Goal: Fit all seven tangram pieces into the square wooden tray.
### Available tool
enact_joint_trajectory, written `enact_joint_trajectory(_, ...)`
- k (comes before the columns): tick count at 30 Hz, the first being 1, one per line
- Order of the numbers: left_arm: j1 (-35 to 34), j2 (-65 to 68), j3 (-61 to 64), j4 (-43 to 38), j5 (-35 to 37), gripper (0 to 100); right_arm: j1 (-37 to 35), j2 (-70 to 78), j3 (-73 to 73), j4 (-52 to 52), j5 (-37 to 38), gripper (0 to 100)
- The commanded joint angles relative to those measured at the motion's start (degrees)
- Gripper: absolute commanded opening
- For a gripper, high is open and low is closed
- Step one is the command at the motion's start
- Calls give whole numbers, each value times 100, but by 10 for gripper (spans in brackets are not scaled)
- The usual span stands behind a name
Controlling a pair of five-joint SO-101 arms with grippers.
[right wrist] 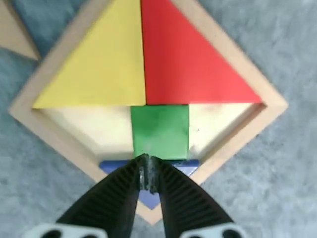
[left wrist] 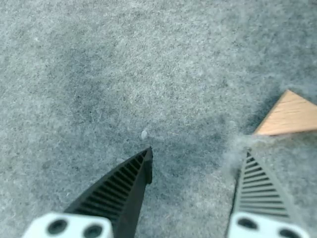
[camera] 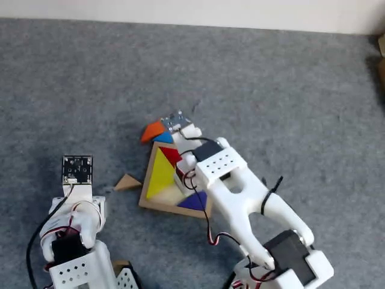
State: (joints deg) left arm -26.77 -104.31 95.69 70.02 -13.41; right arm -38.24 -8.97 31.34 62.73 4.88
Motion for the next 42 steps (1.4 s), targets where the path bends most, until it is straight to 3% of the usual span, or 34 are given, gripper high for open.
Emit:
enact_joint_trajectory(1,-75,4,-101,-18,-53,270,92,-180,-796,75,-44,11)
enact_joint_trajectory(3,-75,4,-101,-18,-53,270,84,92,-1279,75,-44,34)
enact_joint_trajectory(8,-75,4,-101,-18,-53,270,66,1253,-2686,110,-53,227)
enact_joint_trajectory(11,-75,4,-101,-18,-53,270,4,2009,-3477,110,-176,285)
enact_joint_trajectory(17,-75,4,-101,-18,-53,270,-66,3187,-4954,119,-862,289)
enact_joint_trajectory(28,-75,4,-101,-18,-53,270,-207,5077,-7415,101,-2919,289)
enact_joint_trajectory(36,-75,4,-101,-18,-53,270,-374,6457,-8716,127,-3279,289)
enact_joint_trajectory(42,-75,4,-101,-18,-53,270,-233,6941,-9367,1253,-3253,286)
